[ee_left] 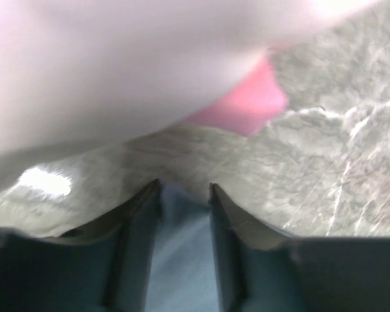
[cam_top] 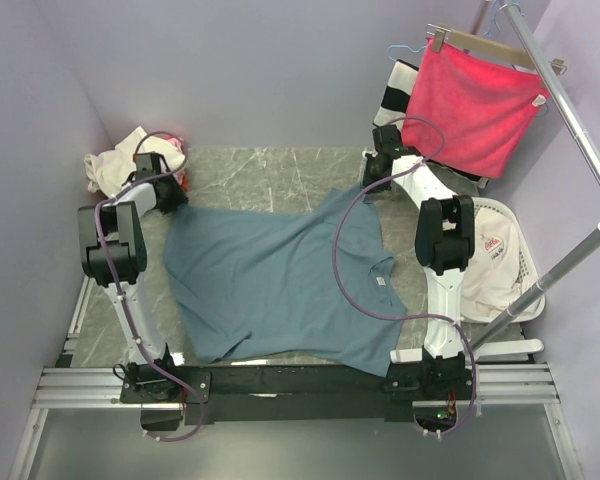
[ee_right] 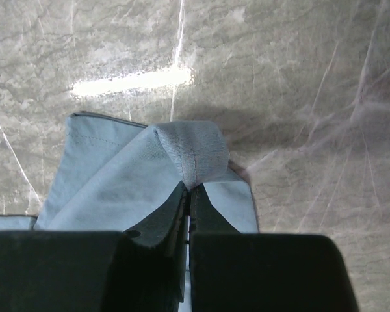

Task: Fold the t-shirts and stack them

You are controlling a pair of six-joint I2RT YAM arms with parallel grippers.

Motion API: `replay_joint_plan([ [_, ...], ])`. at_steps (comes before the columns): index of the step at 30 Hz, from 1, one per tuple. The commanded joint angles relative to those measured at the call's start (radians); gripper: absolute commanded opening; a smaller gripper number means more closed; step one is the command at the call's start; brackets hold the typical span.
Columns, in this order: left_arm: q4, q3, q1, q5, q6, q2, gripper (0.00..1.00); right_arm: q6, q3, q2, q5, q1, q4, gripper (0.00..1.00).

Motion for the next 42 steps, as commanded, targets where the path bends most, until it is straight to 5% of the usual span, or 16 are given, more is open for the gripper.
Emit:
replay_joint_plan([
  [1, -0.027, 0.065, -0.032, 0.047, 0.057, 0.044, 0.35, -0.017, 0.031, -0.063, 0.008, -0.01, -0.012, 0.0],
  [7, -0.038, 0.056, -0.034, 0.033, 0.074, 0.047, 0.01, -0.017, 0.031, -0.055, 0.011, -0.027, -0.015, 0.0],
  [14, -0.032, 0.125, -0.036, 0.022, 0.093, 0.05, 0.01, -0.013, 0.047, -0.049, 0.019, -0.059, 0.009, 0.0],
  [21, -0.101, 0.436, -0.036, 0.007, 0.11, 0.151, 0.01, -0.013, 0.264, 0.04, 0.005, -0.114, -0.04, 0.0],
  [24, -0.109, 0.459, -0.034, 0.016, 0.106, 0.162, 0.01, -0.008, 0.301, 0.059, -0.032, -0.12, -0.049, 0.0],
  [35, 0.012, 0.177, -0.046, 0.074, 0.06, -0.028, 0.01, -0.05, 0.111, -0.062, -0.216, -0.102, -0.027, 0.0],
  [42, 0.025, -0.024, -0.059, 0.021, 0.023, -0.191, 0.01, 0.019, -0.277, -0.338, -0.127, -0.056, 0.086, 0.0],
])
